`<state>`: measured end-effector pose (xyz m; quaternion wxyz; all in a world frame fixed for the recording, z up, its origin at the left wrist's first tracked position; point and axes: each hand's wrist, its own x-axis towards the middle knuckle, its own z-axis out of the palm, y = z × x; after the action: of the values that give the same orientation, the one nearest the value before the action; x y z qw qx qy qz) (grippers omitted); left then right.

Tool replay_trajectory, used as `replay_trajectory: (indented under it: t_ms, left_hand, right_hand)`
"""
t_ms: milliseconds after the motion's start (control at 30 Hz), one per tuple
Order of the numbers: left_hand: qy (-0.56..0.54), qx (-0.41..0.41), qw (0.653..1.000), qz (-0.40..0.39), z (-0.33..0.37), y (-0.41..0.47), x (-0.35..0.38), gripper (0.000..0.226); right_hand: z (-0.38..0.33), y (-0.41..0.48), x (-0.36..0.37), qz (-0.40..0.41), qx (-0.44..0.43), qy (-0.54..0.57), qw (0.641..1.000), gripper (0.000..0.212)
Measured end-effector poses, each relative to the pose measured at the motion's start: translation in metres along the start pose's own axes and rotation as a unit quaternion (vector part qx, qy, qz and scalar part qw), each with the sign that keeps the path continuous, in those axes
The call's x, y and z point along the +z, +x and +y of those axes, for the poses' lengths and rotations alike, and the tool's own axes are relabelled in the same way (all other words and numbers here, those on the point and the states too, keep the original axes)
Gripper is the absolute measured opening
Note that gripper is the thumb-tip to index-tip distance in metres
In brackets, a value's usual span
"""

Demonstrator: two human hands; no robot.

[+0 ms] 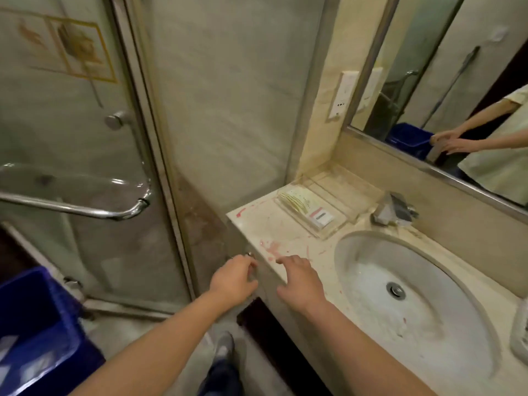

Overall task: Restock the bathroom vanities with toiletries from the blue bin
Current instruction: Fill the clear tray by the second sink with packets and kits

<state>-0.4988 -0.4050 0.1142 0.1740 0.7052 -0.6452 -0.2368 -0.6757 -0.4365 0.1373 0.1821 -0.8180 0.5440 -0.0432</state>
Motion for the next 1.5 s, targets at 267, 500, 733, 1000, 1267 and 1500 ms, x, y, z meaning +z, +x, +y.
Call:
replay_trajectory:
  t_ms: [267,500,733,1000,1267,1500]
  left_hand:
    - [0.009,-0.128,0.989,0.076,-0.065,-0.091,-0.032,0.042]
    - [-0.018,-0.223,0.966,0.13,-0.119,-0.151,-0.065,0.046]
    - [-0.044,-0.295,0.942,0.151,-0.18,-0.214,-0.102,0.041]
    - [-0.045,-0.339,0.928,0.148,-0.278,-0.276,-0.145,0.042]
    - [-0.041,-0.359,0.925,0.114,-0.369,-0.319,-0.163,0.044]
    - [-0.074,-0.39,0.911,0.11,-0.418,-0.349,-0.164,0.042]
  right_hand:
    - [-0.085,-0.01,0.028,-0.056,-0.134,-0.032,0.989,0.059]
    - [-0.165,-0.005,0.055,-0.095,-0.229,-0.031,0.968,0.059]
    - [-0.262,-0.003,0.097,-0.122,-0.303,-0.032,0.945,0.058]
    - [-0.371,-0.009,0.146,-0.15,-0.336,-0.001,0.93,0.051]
    - [-0.447,-0.012,0.209,-0.185,-0.315,-0.012,0.931,0.053]
    - [-0.48,-0.021,0.247,-0.221,-0.298,-0.028,0.928,0.055]
